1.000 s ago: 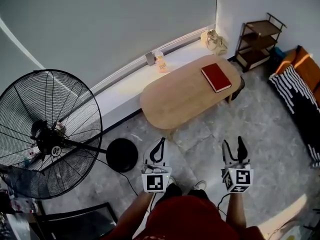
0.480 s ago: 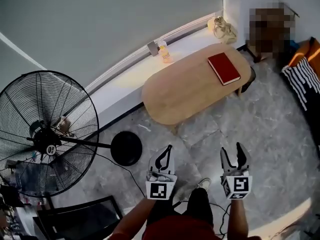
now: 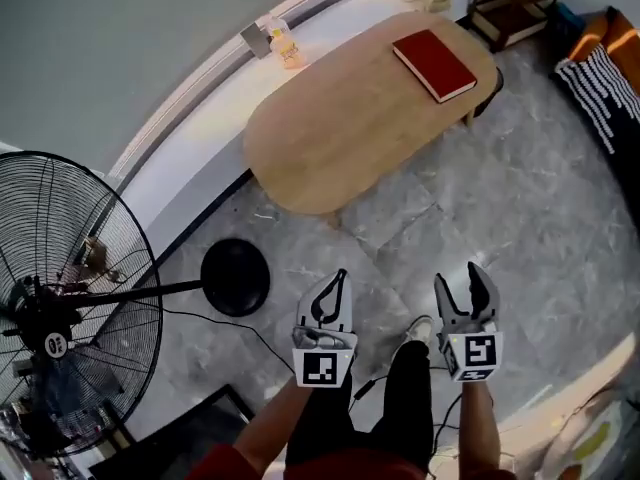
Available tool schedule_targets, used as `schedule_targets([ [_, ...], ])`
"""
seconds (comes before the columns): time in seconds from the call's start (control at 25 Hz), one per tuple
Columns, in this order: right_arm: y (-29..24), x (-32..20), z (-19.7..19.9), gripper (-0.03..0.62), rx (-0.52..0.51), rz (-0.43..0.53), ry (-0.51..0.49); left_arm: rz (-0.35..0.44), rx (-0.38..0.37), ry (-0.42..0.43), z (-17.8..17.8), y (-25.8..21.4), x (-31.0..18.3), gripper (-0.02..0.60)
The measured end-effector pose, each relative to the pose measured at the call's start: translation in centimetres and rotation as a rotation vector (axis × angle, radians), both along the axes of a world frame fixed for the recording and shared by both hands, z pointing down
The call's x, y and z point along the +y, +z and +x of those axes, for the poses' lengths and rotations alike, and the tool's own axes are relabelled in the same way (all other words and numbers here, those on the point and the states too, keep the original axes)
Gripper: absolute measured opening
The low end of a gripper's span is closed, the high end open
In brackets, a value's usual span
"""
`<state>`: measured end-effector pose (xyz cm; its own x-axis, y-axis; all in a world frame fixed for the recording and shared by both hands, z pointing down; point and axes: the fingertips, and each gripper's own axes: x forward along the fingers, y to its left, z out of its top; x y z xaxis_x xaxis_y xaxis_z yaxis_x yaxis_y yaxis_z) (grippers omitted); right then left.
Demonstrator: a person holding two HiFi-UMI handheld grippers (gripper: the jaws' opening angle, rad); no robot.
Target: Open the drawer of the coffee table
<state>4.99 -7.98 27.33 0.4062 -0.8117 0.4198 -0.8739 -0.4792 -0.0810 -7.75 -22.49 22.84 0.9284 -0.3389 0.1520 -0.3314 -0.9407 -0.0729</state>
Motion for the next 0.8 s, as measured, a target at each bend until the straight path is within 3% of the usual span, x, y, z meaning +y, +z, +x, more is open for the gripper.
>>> schedule_targets([
  [0.16, 5.5, -1.7, -0.7, 0.252, 0.015, -0.012, 0.008, 0.084, -0.135, 0.132, -0.3, 7.8, -0.6, 0.008],
  [0.24, 8.6, -2.5, -0.8, 0.252, 0.018, -0.011, 0.011, 0.116, -0.168, 0.173, -0.2, 11.4, -0.8, 0.008],
  [0.36, 13.1, -4.0, -0.8, 0.252, 0.037, -0.003, -0.023, 0.124, -0.149, 0.172, -0.2, 16.3, -1.6, 0.008],
  [0.52, 19.3, -6.2, -0.5, 0.252, 0.09, 0.019, -0.082, 0.011, -0.018, 0.075, 0.2, 22.7, -3.4, 0.008],
  [0.68, 25.4, -8.1, 0.4, 0.25, 0.212, 0.043, -0.116, 0.157, -0.134, 0.163, 0.5, 30.4, -4.4, 0.008],
  [0.8, 31.1, -9.4, 1.2, 0.25, 0.234, 0.052, -0.154, 0.085, -0.021, 0.094, 1.2, 35.3, -5.7, 0.008],
])
